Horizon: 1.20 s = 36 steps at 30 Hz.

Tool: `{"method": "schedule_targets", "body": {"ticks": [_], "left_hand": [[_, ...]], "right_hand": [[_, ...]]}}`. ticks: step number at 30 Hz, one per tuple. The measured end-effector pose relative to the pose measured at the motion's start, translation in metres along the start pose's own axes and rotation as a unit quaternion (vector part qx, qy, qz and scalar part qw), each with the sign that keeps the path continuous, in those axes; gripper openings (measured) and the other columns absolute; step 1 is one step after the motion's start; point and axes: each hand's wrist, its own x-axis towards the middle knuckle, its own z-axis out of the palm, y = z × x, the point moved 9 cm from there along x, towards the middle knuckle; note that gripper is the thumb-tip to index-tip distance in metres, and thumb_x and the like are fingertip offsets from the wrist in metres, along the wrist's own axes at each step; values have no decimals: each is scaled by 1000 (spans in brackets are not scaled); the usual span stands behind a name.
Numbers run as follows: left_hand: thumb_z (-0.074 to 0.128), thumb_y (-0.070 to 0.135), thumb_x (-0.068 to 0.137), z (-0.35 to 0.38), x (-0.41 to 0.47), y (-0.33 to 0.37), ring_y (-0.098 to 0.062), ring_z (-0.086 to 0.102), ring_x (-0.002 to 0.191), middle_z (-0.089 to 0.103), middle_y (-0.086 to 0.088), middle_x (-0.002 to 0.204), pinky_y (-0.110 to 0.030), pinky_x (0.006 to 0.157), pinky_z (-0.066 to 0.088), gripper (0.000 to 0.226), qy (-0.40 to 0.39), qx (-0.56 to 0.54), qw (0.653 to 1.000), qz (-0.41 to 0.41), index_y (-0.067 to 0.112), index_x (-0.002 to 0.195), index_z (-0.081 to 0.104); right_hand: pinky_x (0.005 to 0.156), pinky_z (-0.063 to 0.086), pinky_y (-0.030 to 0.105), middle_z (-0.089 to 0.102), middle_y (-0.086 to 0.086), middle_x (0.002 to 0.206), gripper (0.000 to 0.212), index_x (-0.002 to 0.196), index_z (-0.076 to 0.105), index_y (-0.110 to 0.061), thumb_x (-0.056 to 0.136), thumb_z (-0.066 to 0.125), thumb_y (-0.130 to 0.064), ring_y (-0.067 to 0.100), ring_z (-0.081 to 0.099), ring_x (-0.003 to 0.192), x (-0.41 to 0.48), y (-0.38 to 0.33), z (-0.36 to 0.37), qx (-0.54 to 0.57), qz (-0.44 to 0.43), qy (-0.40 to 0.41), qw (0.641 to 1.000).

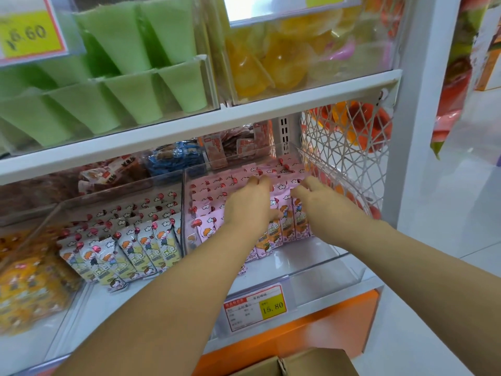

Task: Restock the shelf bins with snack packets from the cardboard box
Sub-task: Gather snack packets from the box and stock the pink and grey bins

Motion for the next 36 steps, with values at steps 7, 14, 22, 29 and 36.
{"method": "schedule_targets", "body": {"ticks": [7,14,22,29,36], "left_hand": [[65,34,87,-37,-24,-4,-21,52,117,49,-1,132,-39,96,38,52,27,-38,999,18,27,133,43],[58,24,91,-80,-110,-27,-10,55,93,51,12,101,-31,85,46,22,117,-173,977,42,25,114,60],[54,15,94,-55,-255,-87,-14,55,82,59,4,92,-33,75,48,15,109,-268,956,-53,20,104,64],[50,16,96,51,-372,-159,-12,50,78,54,5,90,-24,72,38,19,-44,-267,941,-203,18,112,61],[48,31,97,135,-420,-213,-18,57,72,45,-1,127,-30,75,47,30,-174,-213,920,-278,27,127,51]], "right_hand": [[102,40,39,32,6,147,60,144,34,-15,89,49,1,27,39,131,-30,-9,-24,70,9,-2,997],[93,43,37,54,2,128,31,125,57,-18,94,54,-18,22,49,117,-103,-67,-38,186,-39,104,976],[87,49,39,67,3,110,21,107,68,-16,87,61,-14,22,61,101,-179,-127,29,245,-57,65,966],[89,49,36,62,2,121,31,122,59,-19,91,56,-16,19,60,106,-223,-157,153,186,-46,-162,968],[88,39,30,36,12,141,55,144,33,-18,94,55,-20,28,47,119,-237,-164,238,131,-18,-290,948]]}}
